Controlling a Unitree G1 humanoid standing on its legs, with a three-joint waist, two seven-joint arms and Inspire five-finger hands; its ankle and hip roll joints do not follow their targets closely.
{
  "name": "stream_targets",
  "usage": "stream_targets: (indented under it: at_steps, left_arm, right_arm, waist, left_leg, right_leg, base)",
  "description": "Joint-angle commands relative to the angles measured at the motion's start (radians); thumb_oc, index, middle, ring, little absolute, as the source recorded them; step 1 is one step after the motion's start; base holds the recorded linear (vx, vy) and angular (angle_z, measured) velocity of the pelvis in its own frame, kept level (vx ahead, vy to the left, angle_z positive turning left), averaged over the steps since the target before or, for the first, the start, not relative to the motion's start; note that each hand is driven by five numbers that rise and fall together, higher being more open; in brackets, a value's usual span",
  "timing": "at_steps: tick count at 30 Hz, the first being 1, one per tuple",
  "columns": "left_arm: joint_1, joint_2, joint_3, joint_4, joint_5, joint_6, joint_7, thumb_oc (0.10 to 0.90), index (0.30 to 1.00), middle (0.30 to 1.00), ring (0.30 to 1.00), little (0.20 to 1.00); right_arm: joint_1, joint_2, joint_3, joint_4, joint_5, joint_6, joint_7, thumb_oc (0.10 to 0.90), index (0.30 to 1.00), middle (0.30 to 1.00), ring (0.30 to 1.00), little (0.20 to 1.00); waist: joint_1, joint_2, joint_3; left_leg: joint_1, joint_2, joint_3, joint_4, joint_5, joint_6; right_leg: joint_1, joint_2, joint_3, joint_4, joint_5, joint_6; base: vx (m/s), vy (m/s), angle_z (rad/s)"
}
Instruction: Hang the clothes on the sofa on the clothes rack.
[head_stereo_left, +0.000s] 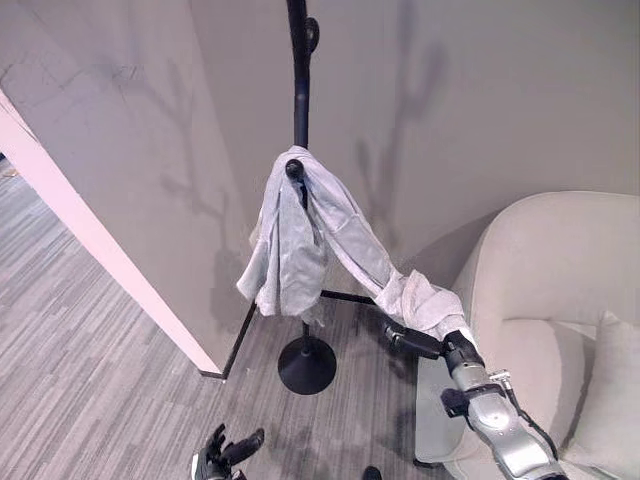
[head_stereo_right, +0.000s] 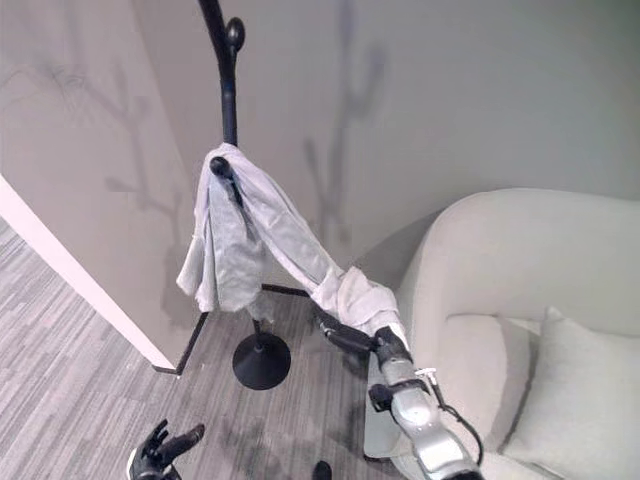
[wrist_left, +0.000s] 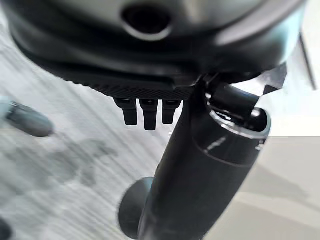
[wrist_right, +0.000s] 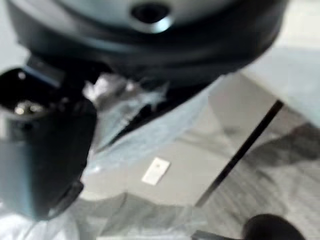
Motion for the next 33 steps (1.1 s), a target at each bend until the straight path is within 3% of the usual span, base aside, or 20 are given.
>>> stream_targets:
  at_steps: [1,5,8,10,11,12,14,22,26,33]
  left_arm:
    - [-0.082,0.036,0.041,0.035,-0.049,-0.047,-0.041,0.800,0.900,0.900,0.900,0.900]
    - [-0.089,0.037,0.060,0.065,-0.052,-0.045,-0.054,0.800,0.900,0.900,0.900,0.900]
    - [-0.103,0.040,0.088,0.142,-0.053,-0.028,-0.067,0.800,0.900,0.900,0.900,0.900]
    - [-0.107,0.042,0.099,0.195,-0.056,-0.025,-0.061,0.800,0.900,0.900,0.900,0.900]
    - [-0.108,0.043,0.099,0.195,-0.056,-0.025,-0.062,0.800,0.900,0.900,0.900,0.900]
    - [-0.103,0.039,0.116,0.237,-0.064,-0.018,-0.083,0.800,0.900,0.900,0.900,0.900]
    - [-0.091,0.040,0.123,0.264,-0.050,-0.016,-0.106,0.800,0.900,0.900,0.900,0.900]
    - [-0.096,0.040,0.119,0.305,-0.028,-0.032,-0.132,0.800,0.900,0.900,0.900,0.900]
    - [-0.101,0.037,0.100,0.295,-0.031,-0.034,-0.133,0.800,0.900,0.900,0.900,0.900]
    - [-0.091,0.041,0.097,0.324,-0.015,-0.028,-0.141,0.800,0.900,0.900,0.900,0.900]
  right_arm:
    - [-0.024,-0.043,-0.063,-0.093,0.013,-0.078,0.021,0.800,0.900,0.900,0.900,0.900]
    - [0.015,-0.038,-0.081,-0.073,0.036,-0.068,0.027,0.800,0.900,0.900,0.900,0.900]
    - [0.071,0.073,-0.109,0.001,0.096,-0.046,-0.017,0.800,0.900,0.900,0.900,0.900]
    - [0.110,0.147,-0.131,0.005,0.339,-0.080,0.044,0.800,0.900,0.900,0.900,0.900]
    - [0.110,0.147,-0.131,0.005,0.339,-0.080,0.044,0.800,0.900,0.900,0.900,0.900]
    - [0.140,0.193,-0.154,0.001,0.540,-0.120,0.147,0.800,0.900,0.900,0.900,0.900]
    - [0.160,0.213,-0.162,-0.014,0.676,-0.130,0.239,0.800,0.900,0.900,0.900,0.900]
    - [0.104,0.180,-0.227,-0.129,0.764,-0.173,0.270,0.800,0.900,0.900,0.900,0.900]
    - [0.090,0.223,-0.233,-0.138,0.966,-0.162,0.336,0.800,0.900,0.900,0.900,0.900]
    - [0.115,0.240,-0.201,-0.114,1.063,-0.124,0.377,0.800,0.900,0.900,0.900,0.900]
  waist:
    - [-0.018,-0.063,-0.053]
    - [-0.026,-0.066,-0.052]
    - [-0.036,-0.064,-0.052]
    - [-0.041,-0.063,-0.047]
    - [-0.041,-0.063,-0.050]
    - [-0.050,-0.062,-0.051]
    - [-0.054,-0.061,-0.054]
    - [-0.061,-0.054,-0.067]
    - [-0.061,-0.055,-0.072]
    - [-0.061,-0.057,-0.076]
  left_leg:
    - [-0.068,-0.002,0.011,-0.006,-0.002,-0.010]
    - [-0.065,-0.001,0.017,-0.006,-0.004,-0.011]
    - [-0.061,-0.001,0.023,-0.006,-0.006,-0.009]
    - [-0.054,-0.001,0.024,-0.006,-0.008,-0.010]
    - [-0.059,-0.002,0.023,-0.006,-0.005,-0.009]
    - [-0.058,-0.001,0.025,-0.006,-0.005,-0.010]
    - [-0.055,0.000,0.027,-0.006,-0.008,-0.012]
    - [-0.043,0.001,0.039,-0.006,-0.016,-0.011]
    - [-0.041,0.002,0.040,-0.006,-0.018,-0.012]
    - [-0.037,0.005,0.041,-0.006,-0.020,-0.018]
  right_leg:
    - [0.078,-0.069,0.045,0.014,-0.112,0.084]
    - [0.076,-0.068,0.050,0.014,-0.110,0.085]
    - [0.076,-0.066,0.055,0.014,-0.110,0.083]
    - [0.082,-0.065,0.057,0.014,-0.112,0.082]
    - [0.077,-0.066,0.056,0.014,-0.110,0.082]
    - [0.078,-0.065,0.057,0.014,-0.111,0.081]
    - [0.080,-0.065,0.059,0.015,-0.112,0.081]
    - [0.077,-0.063,0.068,0.016,-0.111,0.085]
    - [0.079,-0.061,0.068,0.016,-0.113,0.084]
    - [0.082,-0.061,0.065,0.017,-0.116,0.083]
  base:
    - [-0.02,-0.007,-0.07]
    - [-0.01,-0.001,-0.15]
    - [0.00,0.001,-0.02]
    - [0.00,-0.001,-0.04]
    - [0.00,0.000,0.00]
    - [0.00,0.000,0.00]
    - [0.00,0.000,0.00]
    - [0.01,0.010,-0.05]
    - [0.01,0.006,-0.05]
    - [0.00,0.000,0.00]
